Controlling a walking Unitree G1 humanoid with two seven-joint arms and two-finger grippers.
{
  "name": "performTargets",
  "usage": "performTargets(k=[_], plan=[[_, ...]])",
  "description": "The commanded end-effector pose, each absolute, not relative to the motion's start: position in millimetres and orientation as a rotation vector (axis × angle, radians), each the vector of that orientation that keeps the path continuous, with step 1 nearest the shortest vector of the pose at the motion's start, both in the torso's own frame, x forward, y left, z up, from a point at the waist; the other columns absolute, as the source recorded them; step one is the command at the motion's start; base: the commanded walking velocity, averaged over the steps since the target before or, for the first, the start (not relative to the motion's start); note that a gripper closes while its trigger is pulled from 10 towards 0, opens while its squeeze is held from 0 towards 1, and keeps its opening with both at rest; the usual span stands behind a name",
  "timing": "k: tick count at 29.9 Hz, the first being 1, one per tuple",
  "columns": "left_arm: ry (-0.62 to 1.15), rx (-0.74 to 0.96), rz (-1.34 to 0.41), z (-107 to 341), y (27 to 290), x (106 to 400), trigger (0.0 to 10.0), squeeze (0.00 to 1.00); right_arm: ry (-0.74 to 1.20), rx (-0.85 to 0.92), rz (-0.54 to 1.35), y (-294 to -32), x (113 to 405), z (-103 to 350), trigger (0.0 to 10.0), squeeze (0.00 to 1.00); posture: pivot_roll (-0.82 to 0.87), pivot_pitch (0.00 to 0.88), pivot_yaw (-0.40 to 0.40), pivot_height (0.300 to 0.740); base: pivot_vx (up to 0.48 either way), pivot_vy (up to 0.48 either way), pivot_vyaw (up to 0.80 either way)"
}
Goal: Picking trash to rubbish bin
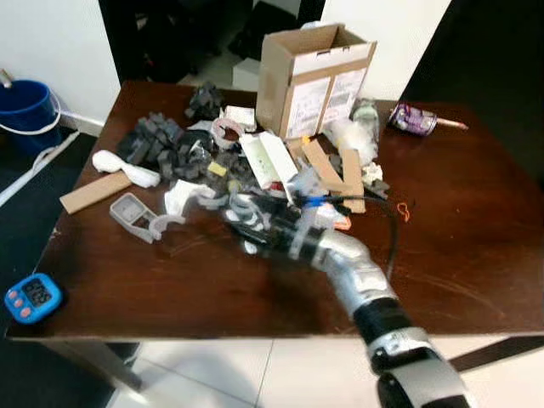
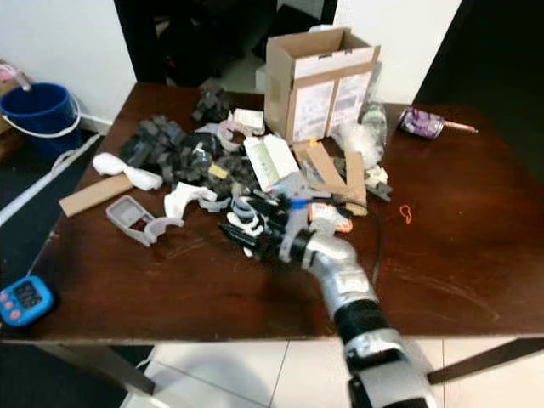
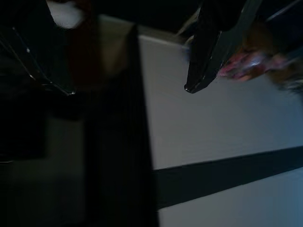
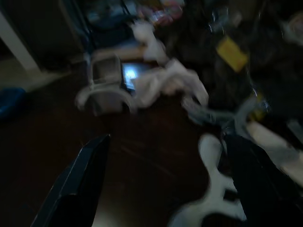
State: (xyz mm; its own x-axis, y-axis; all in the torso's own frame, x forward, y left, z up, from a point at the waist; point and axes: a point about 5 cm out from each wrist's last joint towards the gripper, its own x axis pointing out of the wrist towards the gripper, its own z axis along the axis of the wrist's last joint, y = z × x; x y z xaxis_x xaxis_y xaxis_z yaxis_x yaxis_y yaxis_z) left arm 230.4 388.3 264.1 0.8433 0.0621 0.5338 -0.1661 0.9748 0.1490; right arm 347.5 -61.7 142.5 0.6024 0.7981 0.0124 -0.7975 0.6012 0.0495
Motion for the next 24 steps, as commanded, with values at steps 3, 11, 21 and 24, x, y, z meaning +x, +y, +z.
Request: performTargets(k=[3,11,21,24], plan=[[-0.483,0.145,-0.059,250,367,233,10.0,0.0,0.089,-0.042,0.826,-64,351,130,10.0,0.0,0.18,0.136,-0.085,0.74,0.0,0.0,0.0],[-0.371,0.07,-0.374,235,320,229,10.0,0.0,0.136,-0.109,0.72,-71,354,122,10.0,0.0,0.19,0.133,-0.09,0.74,0.0,0.0,0.0],[-0.212,0.038,-0.612,221,297,214,10.0,0.0,0.162,-0.101,0.711,-68,350,113,10.0,0.0,0.19,0.139,-0.09,0.74,0.0,0.0,0.0],[-0.115,0.031,-0.748,221,288,191,10.0,0.0,0.175,-0.081,0.706,-67,348,109,10.0,0.0,0.19,0.145,-0.093,0.74,0.0,0.0,0.0]])
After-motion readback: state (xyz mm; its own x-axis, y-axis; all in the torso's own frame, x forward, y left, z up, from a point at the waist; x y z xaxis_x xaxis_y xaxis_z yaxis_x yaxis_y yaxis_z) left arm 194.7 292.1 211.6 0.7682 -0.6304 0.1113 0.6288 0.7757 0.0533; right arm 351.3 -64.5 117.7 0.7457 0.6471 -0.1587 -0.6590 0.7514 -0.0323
